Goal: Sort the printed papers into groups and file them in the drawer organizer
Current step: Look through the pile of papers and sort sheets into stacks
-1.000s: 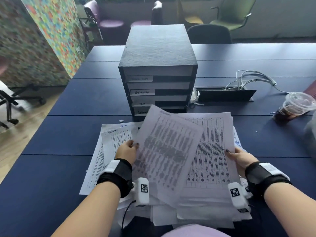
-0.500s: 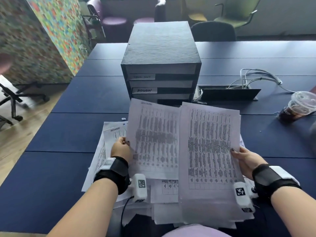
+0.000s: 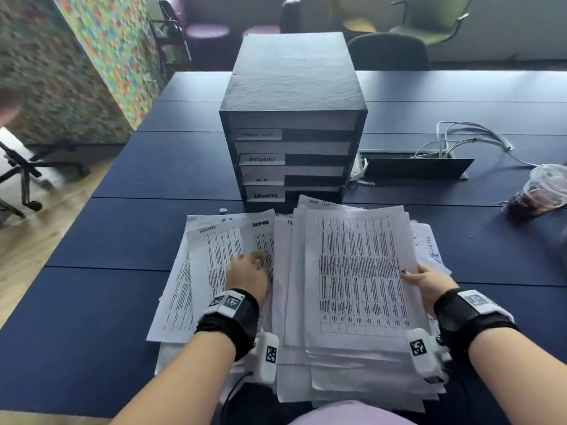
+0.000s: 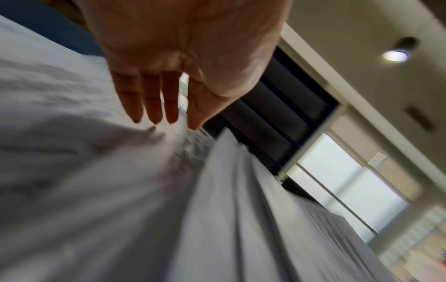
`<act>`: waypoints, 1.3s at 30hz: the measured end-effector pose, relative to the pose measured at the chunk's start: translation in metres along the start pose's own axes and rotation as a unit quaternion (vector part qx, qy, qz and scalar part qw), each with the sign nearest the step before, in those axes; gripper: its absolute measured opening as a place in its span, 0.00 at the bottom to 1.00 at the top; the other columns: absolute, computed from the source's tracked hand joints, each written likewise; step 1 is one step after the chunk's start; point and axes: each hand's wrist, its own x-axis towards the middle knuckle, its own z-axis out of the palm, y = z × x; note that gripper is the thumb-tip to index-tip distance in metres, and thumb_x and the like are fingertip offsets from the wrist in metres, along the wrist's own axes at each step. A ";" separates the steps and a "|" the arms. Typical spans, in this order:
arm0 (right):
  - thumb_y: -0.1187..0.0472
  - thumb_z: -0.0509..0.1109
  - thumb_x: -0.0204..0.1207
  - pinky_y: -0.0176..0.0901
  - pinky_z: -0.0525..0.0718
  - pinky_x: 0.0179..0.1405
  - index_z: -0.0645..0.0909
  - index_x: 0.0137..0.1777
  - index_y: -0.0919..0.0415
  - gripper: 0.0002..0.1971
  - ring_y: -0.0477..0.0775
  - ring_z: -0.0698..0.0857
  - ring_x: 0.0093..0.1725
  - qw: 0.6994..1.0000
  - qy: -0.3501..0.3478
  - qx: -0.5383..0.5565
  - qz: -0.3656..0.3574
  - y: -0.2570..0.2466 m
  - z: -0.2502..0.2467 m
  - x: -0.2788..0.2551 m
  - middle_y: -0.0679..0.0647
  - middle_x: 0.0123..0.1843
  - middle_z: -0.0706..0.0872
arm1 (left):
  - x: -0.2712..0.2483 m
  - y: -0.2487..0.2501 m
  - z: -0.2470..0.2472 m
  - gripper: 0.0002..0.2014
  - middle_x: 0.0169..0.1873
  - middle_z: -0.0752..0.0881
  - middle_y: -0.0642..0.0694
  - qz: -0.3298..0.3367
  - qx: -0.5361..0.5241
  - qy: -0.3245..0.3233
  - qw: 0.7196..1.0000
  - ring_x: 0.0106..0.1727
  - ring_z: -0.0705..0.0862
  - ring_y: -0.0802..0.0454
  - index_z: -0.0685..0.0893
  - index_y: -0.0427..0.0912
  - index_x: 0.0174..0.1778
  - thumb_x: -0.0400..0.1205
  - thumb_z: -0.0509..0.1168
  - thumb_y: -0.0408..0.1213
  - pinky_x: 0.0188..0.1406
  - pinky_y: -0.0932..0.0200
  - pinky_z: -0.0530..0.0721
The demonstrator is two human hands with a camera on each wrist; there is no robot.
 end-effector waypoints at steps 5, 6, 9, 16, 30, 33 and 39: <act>0.63 0.82 0.59 0.57 0.67 0.75 0.69 0.70 0.77 0.40 0.65 0.76 0.69 0.998 0.025 -0.048 -0.027 0.024 -0.015 0.036 0.67 0.69 0.77 | 0.018 -0.030 -0.017 0.17 0.43 0.89 0.40 -0.146 -0.155 0.008 0.977 0.40 0.86 0.44 0.83 0.41 0.61 0.76 0.62 0.27 0.49 0.52 0.85; 0.64 0.81 0.58 0.57 0.68 0.76 0.71 0.69 0.76 0.39 0.65 0.76 0.69 0.997 0.036 -0.064 -0.031 0.035 -0.022 0.054 0.67 0.69 0.78 | 0.018 -0.032 -0.017 0.17 0.40 0.88 0.40 -0.152 -0.178 0.003 0.972 0.35 0.84 0.45 0.83 0.41 0.61 0.77 0.63 0.28 0.47 0.52 0.85; 0.69 0.79 0.59 0.63 0.72 0.72 0.77 0.60 0.75 0.28 0.67 0.81 0.63 0.997 0.024 -0.072 -0.012 0.030 -0.020 0.049 0.68 0.63 0.83 | 0.016 -0.028 -0.012 0.16 0.47 0.87 0.41 -0.109 -0.170 -0.011 0.979 0.42 0.83 0.47 0.82 0.41 0.64 0.79 0.67 0.34 0.51 0.53 0.82; 0.72 0.77 0.64 0.67 0.78 0.64 0.81 0.43 0.67 0.10 0.70 0.85 0.55 0.991 0.029 -0.125 -0.025 0.028 -0.016 0.045 0.69 0.52 0.87 | -0.008 0.000 0.000 0.11 0.51 0.82 0.46 0.013 -0.129 -0.021 0.991 0.52 0.79 0.48 0.87 0.45 0.59 0.83 0.65 0.38 0.50 0.61 0.74; 0.75 0.73 0.68 0.67 0.76 0.66 0.81 0.44 0.65 0.08 0.70 0.84 0.57 0.996 0.015 -0.085 -0.022 0.021 -0.010 0.030 0.65 0.48 0.87 | -0.003 0.004 0.000 0.08 0.57 0.78 0.42 -0.132 -0.034 0.039 0.990 0.62 0.75 0.39 0.80 0.47 0.53 0.80 0.65 0.44 0.62 0.52 0.73; 0.75 0.74 0.67 0.68 0.76 0.66 0.81 0.44 0.65 0.08 0.70 0.84 0.56 0.995 0.014 -0.094 -0.017 0.020 -0.009 0.030 0.66 0.49 0.87 | 0.005 0.005 0.000 0.13 0.57 0.83 0.39 -0.143 -0.084 0.002 0.986 0.57 0.81 0.39 0.76 0.43 0.56 0.79 0.66 0.42 0.58 0.52 0.79; 0.77 0.71 0.70 0.68 0.75 0.66 0.80 0.43 0.67 0.07 0.69 0.83 0.54 0.996 0.014 -0.082 -0.011 0.016 -0.006 0.020 0.66 0.45 0.86 | -0.003 0.010 -0.002 0.14 0.57 0.87 0.39 -0.117 -0.087 -0.030 0.989 0.59 0.83 0.39 0.83 0.40 0.64 0.85 0.59 0.37 0.60 0.56 0.79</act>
